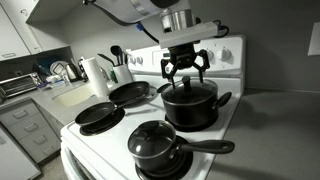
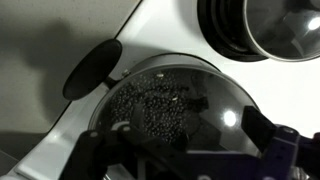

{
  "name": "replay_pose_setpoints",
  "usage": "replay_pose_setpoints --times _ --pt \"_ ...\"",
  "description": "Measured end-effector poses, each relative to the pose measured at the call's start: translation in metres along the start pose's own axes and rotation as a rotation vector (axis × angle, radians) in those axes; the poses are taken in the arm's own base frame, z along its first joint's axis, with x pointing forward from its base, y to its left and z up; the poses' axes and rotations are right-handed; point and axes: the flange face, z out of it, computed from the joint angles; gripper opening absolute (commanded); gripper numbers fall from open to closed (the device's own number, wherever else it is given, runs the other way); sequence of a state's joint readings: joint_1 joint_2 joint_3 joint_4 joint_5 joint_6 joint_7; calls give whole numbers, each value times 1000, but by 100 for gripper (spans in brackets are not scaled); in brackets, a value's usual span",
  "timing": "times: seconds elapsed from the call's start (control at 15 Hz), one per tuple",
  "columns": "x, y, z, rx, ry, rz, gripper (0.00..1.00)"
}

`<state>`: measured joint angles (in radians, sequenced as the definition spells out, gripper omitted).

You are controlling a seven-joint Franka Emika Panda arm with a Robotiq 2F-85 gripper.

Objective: Uncover the pot and put it on the stove

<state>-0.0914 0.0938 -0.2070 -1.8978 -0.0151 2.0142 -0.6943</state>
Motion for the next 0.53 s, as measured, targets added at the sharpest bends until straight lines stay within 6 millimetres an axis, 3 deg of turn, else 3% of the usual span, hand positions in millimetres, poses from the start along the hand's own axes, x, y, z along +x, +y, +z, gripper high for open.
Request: replay_pose_setpoints --times 0.53 --pt "45 1 28 -22 79 -8 100"
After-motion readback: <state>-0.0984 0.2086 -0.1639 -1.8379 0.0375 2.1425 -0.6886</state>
